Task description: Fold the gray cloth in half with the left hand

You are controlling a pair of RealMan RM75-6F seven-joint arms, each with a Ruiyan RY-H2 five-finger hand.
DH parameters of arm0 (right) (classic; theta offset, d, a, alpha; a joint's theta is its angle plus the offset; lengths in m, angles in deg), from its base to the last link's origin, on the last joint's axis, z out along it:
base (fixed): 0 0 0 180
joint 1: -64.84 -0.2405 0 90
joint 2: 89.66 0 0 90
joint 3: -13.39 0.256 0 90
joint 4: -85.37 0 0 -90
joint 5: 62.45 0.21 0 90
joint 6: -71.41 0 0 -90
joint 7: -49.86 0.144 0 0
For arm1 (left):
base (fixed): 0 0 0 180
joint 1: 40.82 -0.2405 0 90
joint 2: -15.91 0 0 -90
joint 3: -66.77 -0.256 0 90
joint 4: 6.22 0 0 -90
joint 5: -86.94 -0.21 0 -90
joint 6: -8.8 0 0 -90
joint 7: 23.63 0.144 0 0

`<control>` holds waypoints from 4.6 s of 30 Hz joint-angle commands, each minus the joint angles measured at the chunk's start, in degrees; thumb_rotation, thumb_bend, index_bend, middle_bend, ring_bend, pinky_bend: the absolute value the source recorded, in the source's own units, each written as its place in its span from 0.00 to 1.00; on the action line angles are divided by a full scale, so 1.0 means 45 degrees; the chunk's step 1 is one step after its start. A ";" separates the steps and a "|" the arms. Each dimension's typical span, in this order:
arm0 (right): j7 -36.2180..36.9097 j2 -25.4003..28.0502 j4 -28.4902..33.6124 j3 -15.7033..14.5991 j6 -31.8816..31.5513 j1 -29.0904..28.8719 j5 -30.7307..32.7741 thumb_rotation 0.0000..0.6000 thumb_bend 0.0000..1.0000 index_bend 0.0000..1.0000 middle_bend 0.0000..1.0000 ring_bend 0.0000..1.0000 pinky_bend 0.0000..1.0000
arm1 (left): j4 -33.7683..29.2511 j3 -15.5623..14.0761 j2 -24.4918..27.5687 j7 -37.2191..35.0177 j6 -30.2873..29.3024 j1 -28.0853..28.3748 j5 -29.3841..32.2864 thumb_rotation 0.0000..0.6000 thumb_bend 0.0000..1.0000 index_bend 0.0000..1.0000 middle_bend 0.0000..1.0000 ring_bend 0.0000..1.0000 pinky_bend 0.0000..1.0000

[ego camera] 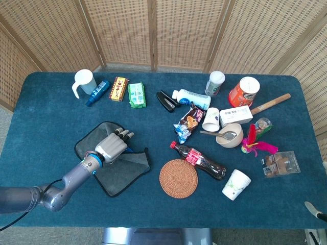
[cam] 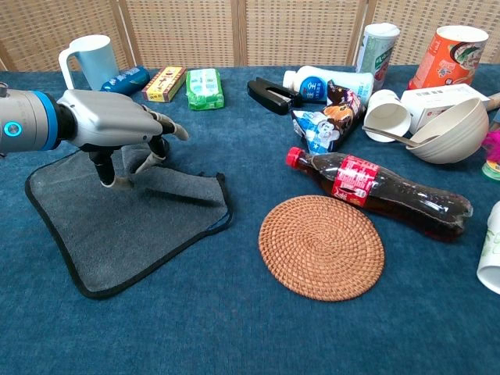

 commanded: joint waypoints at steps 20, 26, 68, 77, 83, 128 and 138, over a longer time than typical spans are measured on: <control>0.0076 0.0013 -0.0017 -0.0030 -0.0015 -0.0005 -0.0026 1.00 0.00 0.03 0.00 0.00 0.00 | -0.0723 -0.0537 0.0828 -0.0451 -0.1019 -0.1579 -0.2241 1.00 0.40 0.56 0.00 0.00 0.12; -0.0021 -0.0001 0.0015 -0.0057 0.0017 -0.0017 -0.0064 1.00 0.00 0.03 0.00 0.00 0.00 | -0.0727 -0.0645 0.0891 -0.0658 -0.1085 -0.2016 -0.2628 1.00 0.40 0.56 0.00 0.00 0.12; -0.0115 -0.0023 0.0064 -0.0120 0.0032 -0.0006 -0.0082 1.00 0.00 0.03 0.00 0.00 0.00 | -0.0856 -0.0586 0.1647 -0.1915 -0.0916 -0.3963 -0.4392 1.00 0.40 0.55 0.00 0.00 0.13; -0.0105 -0.0023 0.0059 -0.0141 -0.0024 0.0015 -0.0149 1.00 0.00 0.03 0.00 0.00 0.00 | -0.0942 -0.0463 0.1765 -0.1840 -0.0836 -0.4151 -0.4475 1.00 0.40 0.53 0.00 0.00 0.12; -0.0117 -0.0023 0.0059 -0.0151 -0.0061 0.0032 -0.0179 1.00 0.00 0.03 0.00 0.00 0.00 | -0.0997 -0.0455 0.1853 -0.1758 -0.0802 -0.4303 -0.4613 1.00 0.40 0.52 0.00 0.00 0.12; -0.0137 0.0038 0.0139 -0.0250 -0.0001 0.0019 -0.0300 1.00 0.00 0.03 0.00 0.00 0.00 | -0.0442 0.1139 0.1690 -0.4097 -0.1366 -0.4711 -0.6569 1.00 0.41 0.24 0.00 0.00 0.11; -0.0206 0.0024 0.0172 -0.0250 0.0073 -0.0014 -0.0265 1.00 0.00 0.03 0.00 0.00 0.00 | 0.0638 0.1701 -0.0153 -0.2504 -0.0473 -0.3947 -0.5846 1.00 0.41 0.24 0.00 0.00 0.12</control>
